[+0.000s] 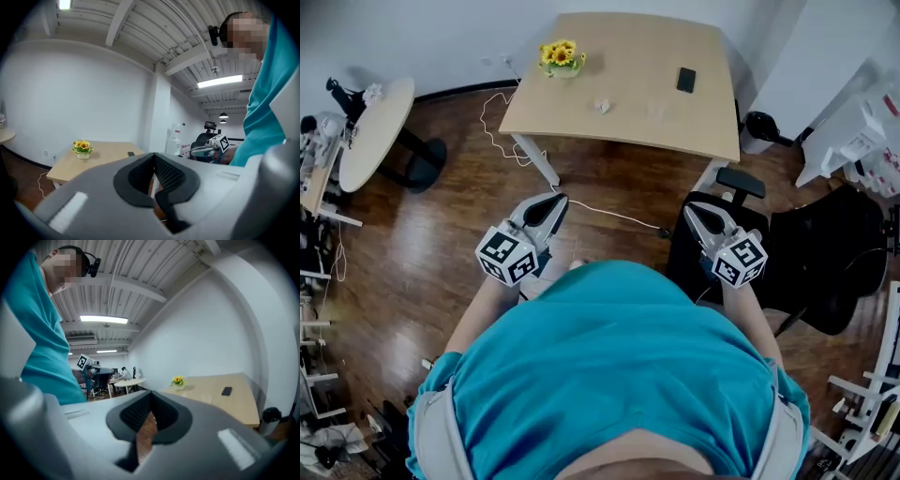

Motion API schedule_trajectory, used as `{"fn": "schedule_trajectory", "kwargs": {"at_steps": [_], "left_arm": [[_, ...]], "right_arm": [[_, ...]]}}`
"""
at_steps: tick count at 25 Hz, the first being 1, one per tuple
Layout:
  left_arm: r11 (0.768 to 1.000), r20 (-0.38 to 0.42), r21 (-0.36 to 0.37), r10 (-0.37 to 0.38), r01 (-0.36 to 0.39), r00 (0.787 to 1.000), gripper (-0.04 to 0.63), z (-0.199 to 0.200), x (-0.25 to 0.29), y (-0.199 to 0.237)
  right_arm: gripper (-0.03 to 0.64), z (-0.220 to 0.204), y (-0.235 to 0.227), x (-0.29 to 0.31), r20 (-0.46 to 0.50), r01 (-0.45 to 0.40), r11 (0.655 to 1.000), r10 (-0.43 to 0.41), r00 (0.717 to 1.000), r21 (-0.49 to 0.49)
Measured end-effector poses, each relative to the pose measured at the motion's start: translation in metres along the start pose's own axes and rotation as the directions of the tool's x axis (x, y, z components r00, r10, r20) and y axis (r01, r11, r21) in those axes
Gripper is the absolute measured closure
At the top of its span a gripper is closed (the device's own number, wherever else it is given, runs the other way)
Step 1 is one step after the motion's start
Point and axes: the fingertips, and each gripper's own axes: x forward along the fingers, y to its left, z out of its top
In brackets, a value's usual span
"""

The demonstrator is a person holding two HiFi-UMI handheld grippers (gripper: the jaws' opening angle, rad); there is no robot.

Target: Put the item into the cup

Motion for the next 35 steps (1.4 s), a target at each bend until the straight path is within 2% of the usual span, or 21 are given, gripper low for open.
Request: {"fn": "schedule_trajectory", "kwargs": {"at_steps": [6, 11, 15, 21, 26, 30, 33, 35], "left_arm": [[0.999, 0.007, 0.03, -0.041, 0.04, 0.999, 0.591, -0.001, 0.016, 0.076], [0.989, -0.012, 0.077, -0.126, 0.126, 0.992, 0.591, 0.01, 0.035, 0.141], [0.978, -0.033, 0.069, -0.197, 0.199, 0.98, 0.591, 0.012, 0.059, 0.19], [0.977, -0.091, 0.035, -0.206, 0.21, 0.974, 0.591, -0.005, 0.118, 0.231], [0.99, -0.14, 0.029, -0.129, 0.134, 0.982, 0.591, -0.01, 0.176, 0.248], [1.0, -0.19, 0.029, 0.006, -0.001, 0.982, 0.591, -0.015, 0.224, 0.271], [0.995, -0.273, 0.012, 0.095, -0.096, 0.957, 0.551, -0.034, 0.259, 0.289], [0.991, -0.356, 0.033, 0.133, -0.13, 0.925, 0.505, -0.055, 0.284, 0.299]], "right_arm": [[0.615, 0.015, -0.01, 0.068, 0.009, 0.024, 1.0, -0.024, 1.0, -0.005], [0.615, 0.037, -0.029, 0.121, -0.005, 0.121, 0.993, -0.121, 0.993, -0.001], [0.615, 0.051, -0.054, 0.155, -0.023, 0.205, 0.979, -0.205, 0.979, 0.001], [0.614, 0.054, -0.099, 0.179, -0.043, 0.228, 0.974, -0.227, 0.973, 0.004], [0.614, 0.05, -0.161, 0.179, -0.04, 0.173, 0.985, -0.173, 0.984, 0.003], [0.612, 0.05, -0.207, 0.183, -0.042, 0.07, 0.997, -0.071, 0.997, -0.027], [0.612, 0.05, -0.238, 0.184, -0.023, -0.008, 1.0, 0.008, 1.0, -0.003], [0.612, 0.048, -0.258, 0.182, -0.018, -0.035, 0.999, 0.035, 0.999, 0.015]]}}
